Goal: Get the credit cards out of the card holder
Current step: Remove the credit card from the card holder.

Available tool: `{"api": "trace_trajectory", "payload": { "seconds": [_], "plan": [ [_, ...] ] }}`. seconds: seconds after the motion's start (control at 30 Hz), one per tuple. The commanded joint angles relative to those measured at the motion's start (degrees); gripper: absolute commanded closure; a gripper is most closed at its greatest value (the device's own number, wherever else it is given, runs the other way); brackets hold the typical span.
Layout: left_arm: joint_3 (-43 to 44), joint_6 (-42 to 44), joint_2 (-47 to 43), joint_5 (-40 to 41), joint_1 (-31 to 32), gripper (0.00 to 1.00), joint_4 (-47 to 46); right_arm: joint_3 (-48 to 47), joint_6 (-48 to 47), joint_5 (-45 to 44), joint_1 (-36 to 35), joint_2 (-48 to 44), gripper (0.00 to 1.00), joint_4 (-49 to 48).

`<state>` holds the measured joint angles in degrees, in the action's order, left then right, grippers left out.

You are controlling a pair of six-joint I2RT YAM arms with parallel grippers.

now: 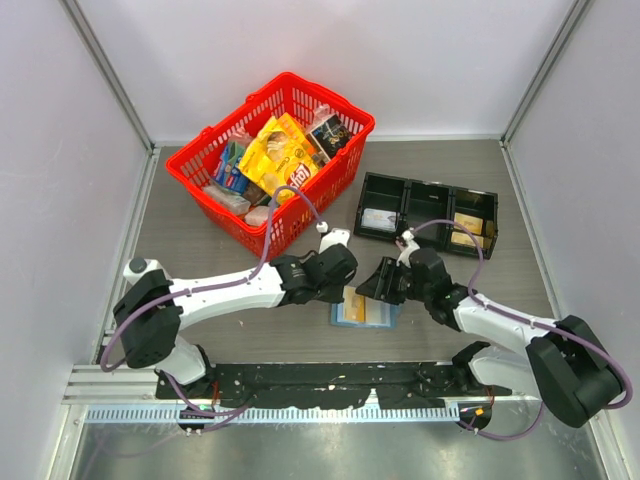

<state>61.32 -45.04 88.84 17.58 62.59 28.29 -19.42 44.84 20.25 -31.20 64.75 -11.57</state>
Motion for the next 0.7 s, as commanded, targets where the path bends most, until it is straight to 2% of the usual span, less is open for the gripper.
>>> {"api": "trace_trajectory", "payload": {
  "seconds": [0.0, 0.33, 0.67],
  "plan": [
    [3.01, 0.12, -0.52, -5.62, -0.27, 0.72, -4.74, 2.63, -0.54, 1.01, 1.75, -0.42, 0.55, -3.80],
    [0.82, -0.41, 5.46, -11.87, -4.58, 0.89, -6.15, 6.76, 1.13, 5.41, 4.04, 4.15, 0.58, -12.59],
    [0.82, 2.41, 9.07, -13.37, -5.72, 0.94, -4.74, 7.38, 0.78, 6.91, 4.57, 6.62, 0.59, -14.62]
  ]
}}
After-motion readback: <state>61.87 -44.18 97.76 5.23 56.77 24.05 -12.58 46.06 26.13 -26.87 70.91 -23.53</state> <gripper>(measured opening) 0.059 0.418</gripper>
